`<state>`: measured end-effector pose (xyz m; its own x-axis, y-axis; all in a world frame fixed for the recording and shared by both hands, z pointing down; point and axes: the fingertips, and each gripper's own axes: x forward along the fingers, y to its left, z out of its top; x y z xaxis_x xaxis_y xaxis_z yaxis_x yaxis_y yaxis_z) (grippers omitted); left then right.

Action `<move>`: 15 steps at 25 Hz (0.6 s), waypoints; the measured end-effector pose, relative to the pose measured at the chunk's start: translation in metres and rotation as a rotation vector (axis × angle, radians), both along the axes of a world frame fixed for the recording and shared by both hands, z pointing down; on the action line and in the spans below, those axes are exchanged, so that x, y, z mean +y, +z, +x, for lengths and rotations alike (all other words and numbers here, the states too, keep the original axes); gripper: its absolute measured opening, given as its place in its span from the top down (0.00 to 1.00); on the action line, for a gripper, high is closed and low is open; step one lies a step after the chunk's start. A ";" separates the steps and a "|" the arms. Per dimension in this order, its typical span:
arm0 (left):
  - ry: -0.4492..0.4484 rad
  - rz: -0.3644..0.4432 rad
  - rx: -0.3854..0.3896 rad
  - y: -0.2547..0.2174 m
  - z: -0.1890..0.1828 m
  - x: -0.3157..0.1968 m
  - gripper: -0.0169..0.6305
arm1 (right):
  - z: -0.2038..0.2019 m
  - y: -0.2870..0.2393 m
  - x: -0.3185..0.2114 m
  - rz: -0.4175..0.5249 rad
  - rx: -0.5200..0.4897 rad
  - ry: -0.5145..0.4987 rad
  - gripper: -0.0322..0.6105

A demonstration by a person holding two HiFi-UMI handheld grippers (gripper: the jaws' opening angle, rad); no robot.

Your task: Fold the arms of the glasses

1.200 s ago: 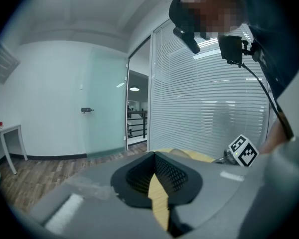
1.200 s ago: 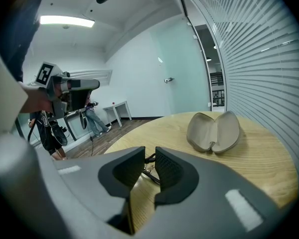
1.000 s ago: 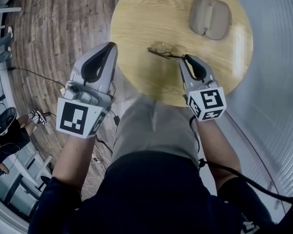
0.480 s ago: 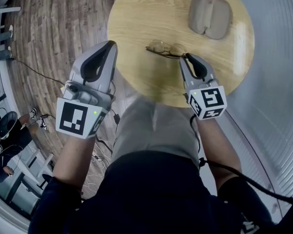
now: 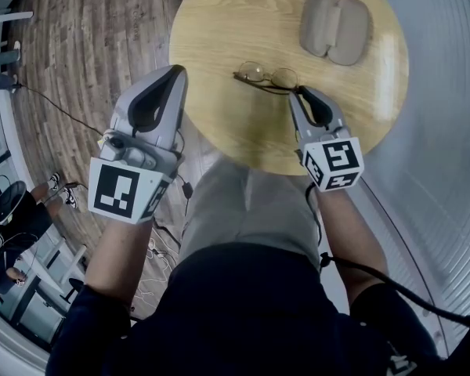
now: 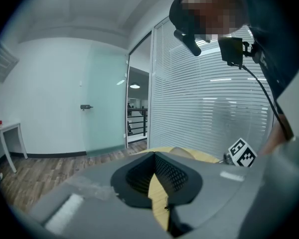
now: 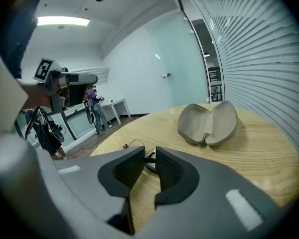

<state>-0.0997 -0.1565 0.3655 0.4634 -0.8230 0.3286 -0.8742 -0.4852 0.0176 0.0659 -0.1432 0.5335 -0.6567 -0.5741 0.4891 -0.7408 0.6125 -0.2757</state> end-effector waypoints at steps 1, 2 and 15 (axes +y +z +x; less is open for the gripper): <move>-0.001 -0.001 0.000 0.001 -0.001 -0.002 0.97 | -0.001 0.002 -0.002 -0.001 0.000 -0.001 0.83; -0.002 -0.003 -0.001 0.003 -0.002 -0.004 0.97 | -0.001 0.003 -0.004 -0.002 0.000 -0.002 0.83; -0.006 -0.025 -0.006 0.002 -0.001 -0.008 0.97 | 0.003 0.002 -0.014 -0.014 0.008 -0.007 0.83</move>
